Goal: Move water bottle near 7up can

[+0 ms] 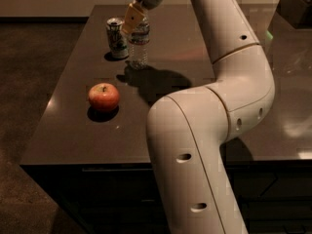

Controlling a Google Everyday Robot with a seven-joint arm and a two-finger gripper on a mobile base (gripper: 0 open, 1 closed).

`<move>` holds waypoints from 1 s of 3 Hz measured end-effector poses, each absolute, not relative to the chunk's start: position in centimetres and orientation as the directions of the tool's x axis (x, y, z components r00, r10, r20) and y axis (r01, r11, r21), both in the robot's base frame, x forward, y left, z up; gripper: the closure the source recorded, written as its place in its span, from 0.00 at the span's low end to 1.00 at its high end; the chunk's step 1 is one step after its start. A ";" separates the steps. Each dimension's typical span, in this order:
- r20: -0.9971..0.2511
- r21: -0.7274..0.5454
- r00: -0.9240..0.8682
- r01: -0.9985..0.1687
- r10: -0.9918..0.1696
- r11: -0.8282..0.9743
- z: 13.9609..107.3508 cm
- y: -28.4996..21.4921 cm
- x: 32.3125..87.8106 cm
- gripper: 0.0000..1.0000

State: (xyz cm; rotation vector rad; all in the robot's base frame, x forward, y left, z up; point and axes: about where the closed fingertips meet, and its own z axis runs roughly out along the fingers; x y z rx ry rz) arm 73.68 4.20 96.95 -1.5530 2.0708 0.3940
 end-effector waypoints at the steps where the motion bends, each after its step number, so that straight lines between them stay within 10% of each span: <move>1: -0.562 -0.068 -0.204 -0.954 -0.801 0.291 96.6 4.5 73.7 0.59; 3: -0.597 -0.094 -0.195 -0.946 -0.778 0.309 96.7 5.7 75.2 0.13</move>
Offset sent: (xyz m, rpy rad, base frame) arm -0.0001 0.0030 -0.0029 0.0015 0.0052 0.0097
